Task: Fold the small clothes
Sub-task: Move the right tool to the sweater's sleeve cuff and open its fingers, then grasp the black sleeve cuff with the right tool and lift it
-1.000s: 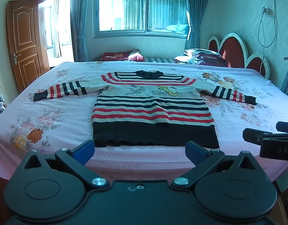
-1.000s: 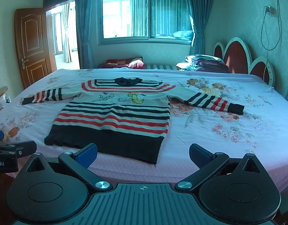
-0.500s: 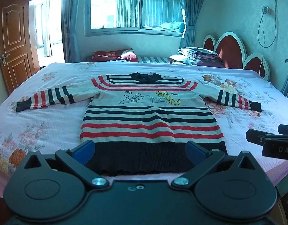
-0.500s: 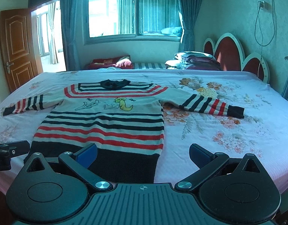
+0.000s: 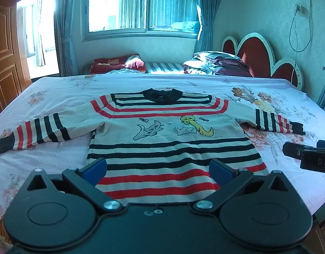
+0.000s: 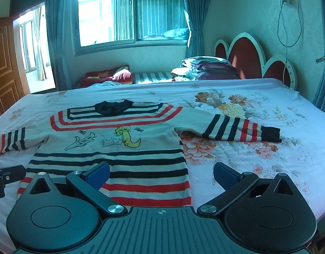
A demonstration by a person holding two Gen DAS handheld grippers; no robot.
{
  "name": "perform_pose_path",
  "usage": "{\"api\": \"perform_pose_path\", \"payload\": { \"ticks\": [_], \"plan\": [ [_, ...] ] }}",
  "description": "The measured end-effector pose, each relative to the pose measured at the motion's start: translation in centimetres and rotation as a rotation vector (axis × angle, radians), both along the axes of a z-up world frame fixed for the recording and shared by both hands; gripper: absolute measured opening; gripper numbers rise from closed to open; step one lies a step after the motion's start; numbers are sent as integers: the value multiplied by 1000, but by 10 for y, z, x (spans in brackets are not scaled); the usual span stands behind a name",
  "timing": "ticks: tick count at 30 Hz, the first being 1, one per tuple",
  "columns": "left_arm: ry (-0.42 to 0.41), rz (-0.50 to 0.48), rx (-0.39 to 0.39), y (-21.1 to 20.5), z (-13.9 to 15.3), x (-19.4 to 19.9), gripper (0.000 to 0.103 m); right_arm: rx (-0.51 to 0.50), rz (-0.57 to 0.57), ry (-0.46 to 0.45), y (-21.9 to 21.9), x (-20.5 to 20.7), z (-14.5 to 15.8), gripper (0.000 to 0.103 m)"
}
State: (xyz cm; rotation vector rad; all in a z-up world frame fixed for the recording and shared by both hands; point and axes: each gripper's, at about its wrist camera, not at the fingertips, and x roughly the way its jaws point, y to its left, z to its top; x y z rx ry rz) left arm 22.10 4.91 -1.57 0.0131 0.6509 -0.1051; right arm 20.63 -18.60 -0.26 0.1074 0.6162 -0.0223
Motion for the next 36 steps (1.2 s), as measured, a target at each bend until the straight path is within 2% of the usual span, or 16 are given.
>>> {"api": "perform_pose_path", "payload": {
  "ticks": [7, 11, 14, 15, 17, 20, 23, 27, 28, 29, 30, 36],
  "plan": [
    [34, -11, -36, -17, -16, 46, 103, -22, -36, 37, -24, 34, -15, 103],
    [16, 14, 31, -40, -23, 76, 103, -16, -61, 47, -54, 68, -29, 103],
    [-20, 70, 63, -60, -27, 102, 103, 6, -98, 51, -88, 95, -37, 103],
    [-15, 102, 80, -67, -30, 114, 103, 10, -117, 47, -100, 104, -40, 103],
    [47, 157, 109, -80, -37, 142, 103, 19, -159, 54, -128, 125, -47, 103],
    [118, 128, 65, -97, -46, 176, 103, 40, -237, 68, -173, 152, -61, 103],
    [132, 108, 1, -115, -52, 199, 103, 70, -318, 83, -215, 169, -78, 103],
    [181, 68, -15, -145, -65, 229, 103, 98, -392, 94, -258, 183, -100, 102],
    [184, 55, -12, -151, -67, 234, 103, 112, -407, 98, -268, 184, -106, 91],
    [186, 41, -7, -159, -69, 240, 103, 132, -414, 104, -277, 187, -112, 73],
    [187, 29, -2, -165, -72, 245, 103, 157, -429, 115, -285, 190, -118, 68],
    [171, 18, 59, -192, -77, 266, 102, 309, -519, 145, -325, 198, -151, 66]
  ]
}}
